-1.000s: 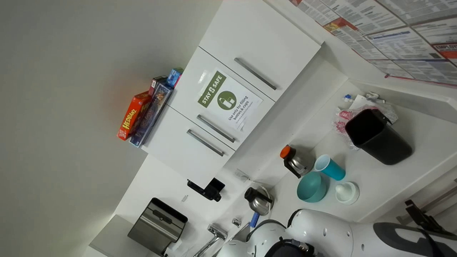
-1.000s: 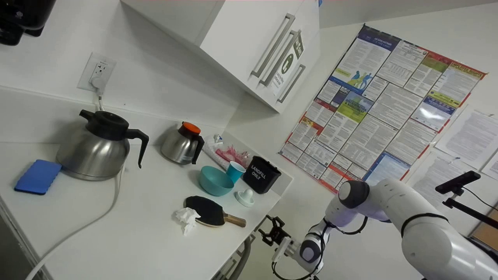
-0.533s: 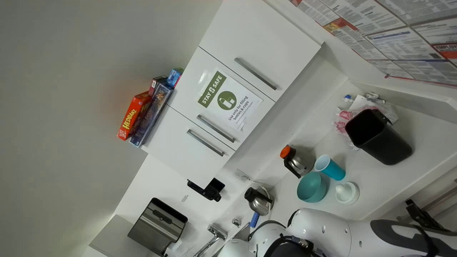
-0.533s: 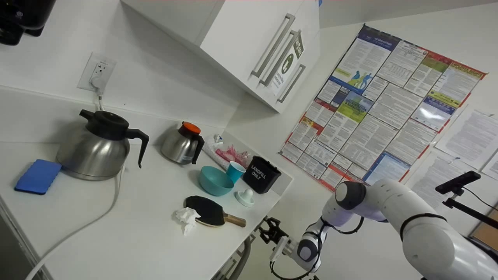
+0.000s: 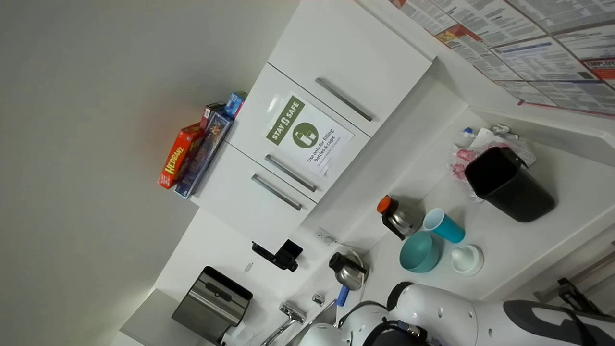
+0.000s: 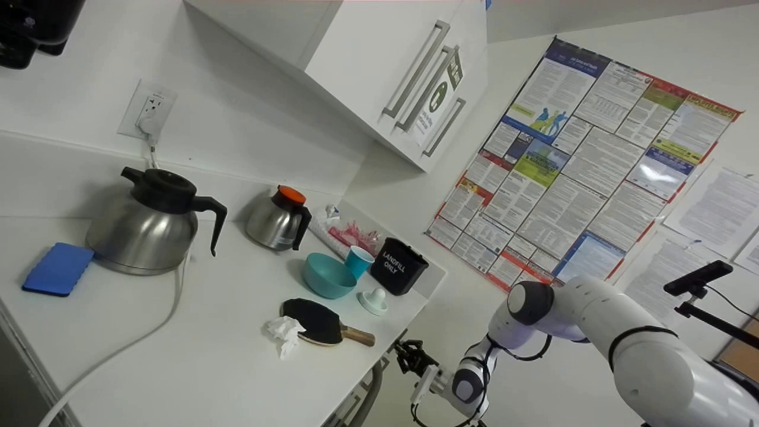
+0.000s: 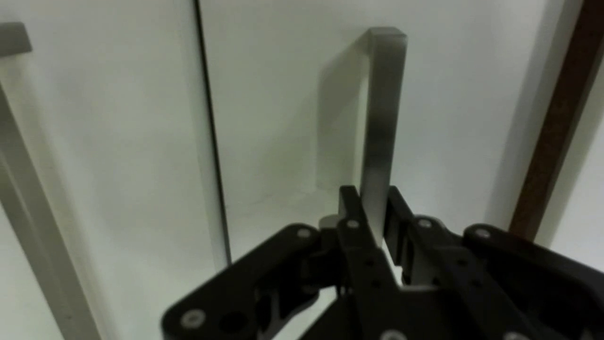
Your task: Open the drawer on the far right
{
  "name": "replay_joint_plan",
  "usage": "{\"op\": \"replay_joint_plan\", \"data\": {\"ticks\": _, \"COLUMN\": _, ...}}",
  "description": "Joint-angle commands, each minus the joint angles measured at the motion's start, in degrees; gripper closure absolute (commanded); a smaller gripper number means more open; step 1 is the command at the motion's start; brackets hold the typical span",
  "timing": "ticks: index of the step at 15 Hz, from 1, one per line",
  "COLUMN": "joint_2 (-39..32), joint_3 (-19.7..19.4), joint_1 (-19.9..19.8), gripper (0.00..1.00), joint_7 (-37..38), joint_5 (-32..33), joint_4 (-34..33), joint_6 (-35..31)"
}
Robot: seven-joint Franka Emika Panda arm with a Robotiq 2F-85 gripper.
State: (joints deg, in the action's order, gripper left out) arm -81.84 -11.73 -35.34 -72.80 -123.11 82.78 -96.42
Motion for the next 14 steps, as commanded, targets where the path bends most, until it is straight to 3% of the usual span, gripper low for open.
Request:
{"op": "replay_joint_plan", "data": {"ticks": 1, "joint_2": -0.09, "joint_3": -0.91, "joint_1": 0.44, "gripper": 0.96, "joint_7": 2.17, "joint_5": -0.8, "joint_4": -1.02, "joint_6": 1.04}}
{"op": "replay_joint_plan", "data": {"ticks": 14, "joint_2": -1.77, "joint_3": -4.48, "joint_1": -4.43, "gripper": 0.96, "joint_7": 3.31, "joint_5": 0.97, "joint_4": -0.52, "joint_6": 7.42}}
